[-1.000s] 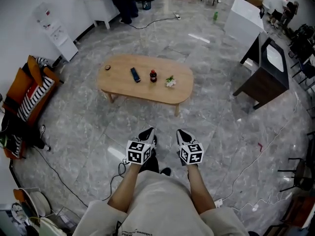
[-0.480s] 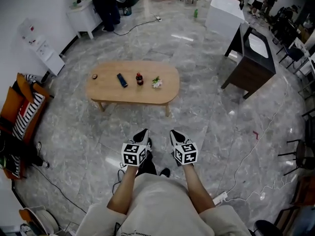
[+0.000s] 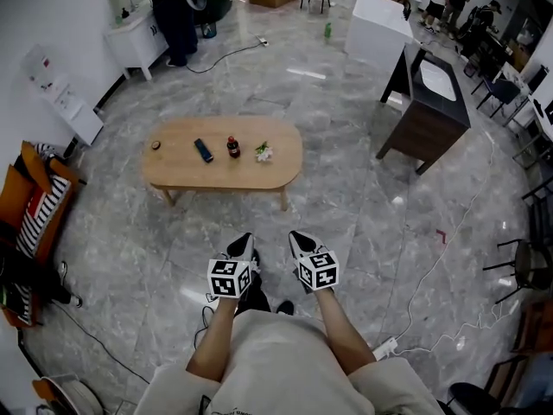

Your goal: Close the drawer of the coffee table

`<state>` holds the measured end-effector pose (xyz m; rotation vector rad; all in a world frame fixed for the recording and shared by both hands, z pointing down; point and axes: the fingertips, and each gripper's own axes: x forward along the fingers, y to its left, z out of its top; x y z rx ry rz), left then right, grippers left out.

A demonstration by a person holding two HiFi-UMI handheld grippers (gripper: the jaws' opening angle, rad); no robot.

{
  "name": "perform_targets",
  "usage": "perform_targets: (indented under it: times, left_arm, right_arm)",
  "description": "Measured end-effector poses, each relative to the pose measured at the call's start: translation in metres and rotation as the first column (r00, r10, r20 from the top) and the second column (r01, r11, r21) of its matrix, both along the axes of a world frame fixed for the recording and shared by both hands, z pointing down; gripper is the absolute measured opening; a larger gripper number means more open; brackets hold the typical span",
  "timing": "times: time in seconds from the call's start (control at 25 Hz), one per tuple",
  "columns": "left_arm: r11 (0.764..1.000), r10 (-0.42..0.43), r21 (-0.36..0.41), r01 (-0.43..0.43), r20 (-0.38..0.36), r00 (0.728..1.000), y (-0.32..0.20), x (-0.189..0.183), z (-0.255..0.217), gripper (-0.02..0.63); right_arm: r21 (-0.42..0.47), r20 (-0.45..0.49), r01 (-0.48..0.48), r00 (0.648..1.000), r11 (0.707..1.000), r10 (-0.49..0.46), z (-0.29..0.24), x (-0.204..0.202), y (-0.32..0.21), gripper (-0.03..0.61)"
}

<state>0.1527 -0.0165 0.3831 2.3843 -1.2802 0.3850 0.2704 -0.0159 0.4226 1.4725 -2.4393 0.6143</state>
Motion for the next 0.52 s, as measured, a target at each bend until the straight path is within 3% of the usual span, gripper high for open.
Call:
perform_targets:
  times: [0.52]
  left_arm:
    - [1.000, 0.013, -0.007, -0.013, -0.022, 1.000, 0.0034, 0.0049, -0.0002, 0.009]
  right_arm:
    - [-0.005, -0.012, 0.013, 1.000, 1.000, -0.014, -0.0026, -0.0037, 0.0057, 0.017]
